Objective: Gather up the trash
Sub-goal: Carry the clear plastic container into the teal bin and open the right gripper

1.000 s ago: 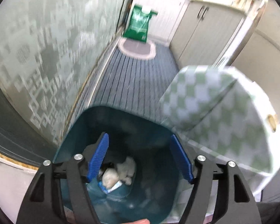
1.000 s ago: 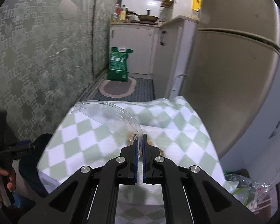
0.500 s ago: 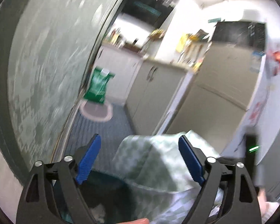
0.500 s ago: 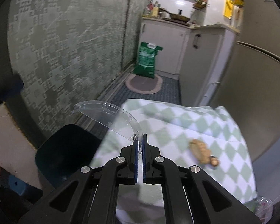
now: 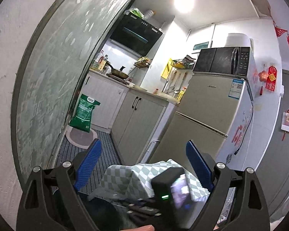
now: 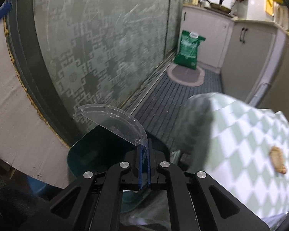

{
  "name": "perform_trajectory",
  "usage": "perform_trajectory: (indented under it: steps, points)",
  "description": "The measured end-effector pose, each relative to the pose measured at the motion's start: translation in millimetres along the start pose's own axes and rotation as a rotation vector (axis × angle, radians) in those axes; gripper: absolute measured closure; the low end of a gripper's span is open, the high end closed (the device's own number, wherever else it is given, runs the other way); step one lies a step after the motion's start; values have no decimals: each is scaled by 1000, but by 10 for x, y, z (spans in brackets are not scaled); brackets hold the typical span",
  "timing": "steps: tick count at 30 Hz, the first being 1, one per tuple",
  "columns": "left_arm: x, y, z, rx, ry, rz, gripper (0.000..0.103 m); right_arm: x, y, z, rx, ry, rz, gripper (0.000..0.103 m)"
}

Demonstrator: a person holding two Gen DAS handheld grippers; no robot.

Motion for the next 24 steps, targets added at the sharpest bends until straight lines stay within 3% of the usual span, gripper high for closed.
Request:
perform_trajectory:
  steps: [6,13,14,15,17,24]
  points:
    - [14,40,-144,-62,13,11,12,-94,-250,429,40,-89,-21,100]
    - [20,84,-234,-74,18,36,12,-291,-406,862,56,-216,-41,98]
    - [22,82,-250,-76,19,37,12,-315,-413,899,54,-229,-38,88]
    - [23,82,-265,-76,20,38,12,-330,-411,927,48,-243,-39,62]
    - [48,65,-267,-75,21,44,12,-344,-431,942,53,-249,-36,34]
    - [31,83,-217,-42,-2,85,33,-94,-317,600,92,-133,26,34]
Point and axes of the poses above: each gripper's, at about its wrist camera, not at the fingertips, and z roughly the way its jaws point, y to its right, x to its top, the point moved 3 cm from there along z, roughly the way its jaws point, and after that the axes turned 6 degrees about x, right-handed, at the moved point
